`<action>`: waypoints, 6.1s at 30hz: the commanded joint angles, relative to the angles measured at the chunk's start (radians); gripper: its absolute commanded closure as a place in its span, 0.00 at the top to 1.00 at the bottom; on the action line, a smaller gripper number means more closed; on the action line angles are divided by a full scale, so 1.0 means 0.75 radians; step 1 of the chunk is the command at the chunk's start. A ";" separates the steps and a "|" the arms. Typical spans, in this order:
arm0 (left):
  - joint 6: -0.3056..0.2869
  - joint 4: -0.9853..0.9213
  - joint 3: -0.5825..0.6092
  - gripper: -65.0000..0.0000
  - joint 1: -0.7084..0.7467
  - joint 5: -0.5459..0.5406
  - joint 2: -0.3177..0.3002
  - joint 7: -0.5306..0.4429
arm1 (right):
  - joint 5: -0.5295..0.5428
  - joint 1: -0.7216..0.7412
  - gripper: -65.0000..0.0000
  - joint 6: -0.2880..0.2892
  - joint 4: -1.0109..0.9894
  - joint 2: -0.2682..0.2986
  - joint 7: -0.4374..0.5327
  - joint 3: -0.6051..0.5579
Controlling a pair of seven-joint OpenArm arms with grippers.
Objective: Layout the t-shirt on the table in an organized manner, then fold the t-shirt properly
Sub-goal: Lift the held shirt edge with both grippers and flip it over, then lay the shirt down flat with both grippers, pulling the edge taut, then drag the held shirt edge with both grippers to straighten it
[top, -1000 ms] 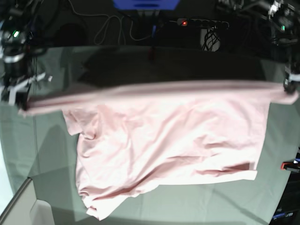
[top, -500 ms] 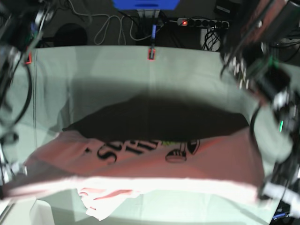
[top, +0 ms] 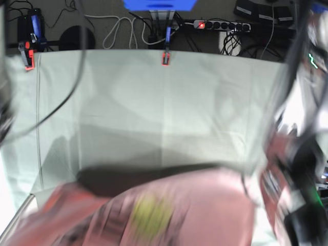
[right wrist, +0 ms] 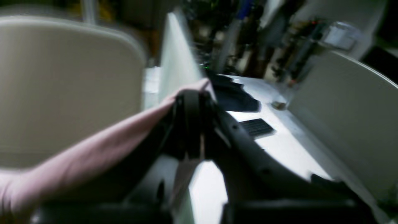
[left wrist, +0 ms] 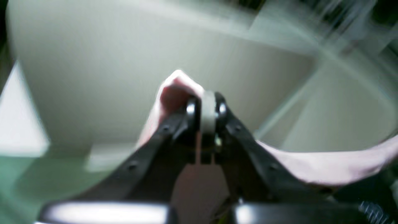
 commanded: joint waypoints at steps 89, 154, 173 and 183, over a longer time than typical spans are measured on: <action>-0.021 1.414 -0.532 0.01 2.187 -0.319 -0.036 0.389 | 0.027 -2.062 0.00 0.529 0.994 -0.769 0.006 0.855; -0.005 0.745 -0.280 0.47 1.494 0.013 -0.175 0.149 | 0.019 -1.378 0.43 0.529 0.352 -0.409 0.002 0.542; -0.005 0.811 -0.319 0.49 1.711 0.021 -0.144 0.035 | 0.021 -1.628 0.53 0.529 0.472 -0.519 0.004 0.794; -0.003 0.680 -0.405 0.49 1.698 0.025 -0.140 -0.004 | 0.021 -1.728 0.53 0.529 0.475 -0.542 0.006 0.792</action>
